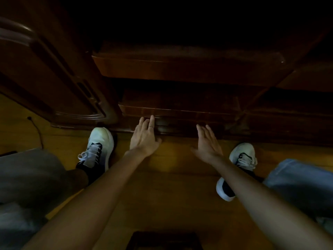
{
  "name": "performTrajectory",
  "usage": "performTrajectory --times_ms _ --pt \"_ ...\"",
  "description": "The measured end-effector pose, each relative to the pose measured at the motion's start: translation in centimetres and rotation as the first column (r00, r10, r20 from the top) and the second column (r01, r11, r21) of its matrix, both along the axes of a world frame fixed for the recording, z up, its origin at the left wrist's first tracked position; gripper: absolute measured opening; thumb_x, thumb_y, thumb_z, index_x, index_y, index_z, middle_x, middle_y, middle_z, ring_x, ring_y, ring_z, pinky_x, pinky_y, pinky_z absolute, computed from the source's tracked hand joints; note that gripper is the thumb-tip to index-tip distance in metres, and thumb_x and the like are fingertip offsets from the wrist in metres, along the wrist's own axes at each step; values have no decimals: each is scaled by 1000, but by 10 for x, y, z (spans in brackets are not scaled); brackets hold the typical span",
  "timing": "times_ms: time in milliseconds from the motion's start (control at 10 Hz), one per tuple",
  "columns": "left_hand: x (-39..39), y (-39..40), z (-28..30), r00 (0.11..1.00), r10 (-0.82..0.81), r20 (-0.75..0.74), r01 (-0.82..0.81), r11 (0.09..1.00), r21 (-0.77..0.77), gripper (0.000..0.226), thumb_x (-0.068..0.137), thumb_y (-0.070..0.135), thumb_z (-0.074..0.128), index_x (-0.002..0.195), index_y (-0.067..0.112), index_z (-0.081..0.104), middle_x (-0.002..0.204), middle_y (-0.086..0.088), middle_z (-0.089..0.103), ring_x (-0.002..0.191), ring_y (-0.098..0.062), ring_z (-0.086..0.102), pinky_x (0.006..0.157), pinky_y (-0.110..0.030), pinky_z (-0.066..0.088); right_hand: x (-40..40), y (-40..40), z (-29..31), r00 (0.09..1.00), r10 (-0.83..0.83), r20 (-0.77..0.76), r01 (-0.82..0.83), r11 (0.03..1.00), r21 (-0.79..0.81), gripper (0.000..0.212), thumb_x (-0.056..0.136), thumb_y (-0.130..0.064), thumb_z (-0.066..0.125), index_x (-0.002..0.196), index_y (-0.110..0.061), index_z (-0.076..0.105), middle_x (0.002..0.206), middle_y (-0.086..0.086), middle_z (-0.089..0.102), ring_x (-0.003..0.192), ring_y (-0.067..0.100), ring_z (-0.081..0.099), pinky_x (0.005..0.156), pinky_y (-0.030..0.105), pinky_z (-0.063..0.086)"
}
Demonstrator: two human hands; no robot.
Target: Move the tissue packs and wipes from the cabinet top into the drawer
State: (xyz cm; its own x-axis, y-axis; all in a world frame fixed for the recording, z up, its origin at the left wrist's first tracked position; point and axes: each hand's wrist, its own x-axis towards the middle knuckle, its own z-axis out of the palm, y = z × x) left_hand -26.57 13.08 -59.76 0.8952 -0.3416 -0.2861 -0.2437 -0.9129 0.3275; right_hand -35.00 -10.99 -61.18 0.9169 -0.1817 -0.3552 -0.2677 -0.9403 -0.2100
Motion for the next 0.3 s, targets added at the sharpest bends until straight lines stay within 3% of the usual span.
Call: performTrajectory --times_ms 100,200,300 --pt "-2 9 6 999 -47 -3 47 999 -24 89 94 39 58 159 23 0 167 0 6 153 -22 6 121 -41 15 -2 -1 -2 999 43 -21 -43 999 -15 90 94 -45 63 161 -18 11 170 3 4 156 22 -4 126 42 12" --pt "-8 21 25 992 -128 -20 128 992 -1 81 93 40 61 158 25 16 167 1 1 152 -24 12 119 -45 21 -1 -1 28 1000 -1 12 0 995 95 63 96 -42 61 152 -30 34 159 0 36 130 13 52 100 39 50" --pt "-11 47 58 967 -232 -103 240 968 70 62 95 45 56 152 32 33 163 3 24 139 -23 42 107 -42 41 2 -8 82 988 -20 154 -33 941 337 19 101 -41 55 118 -41 65 114 -16 69 66 6 68 59 30 57"
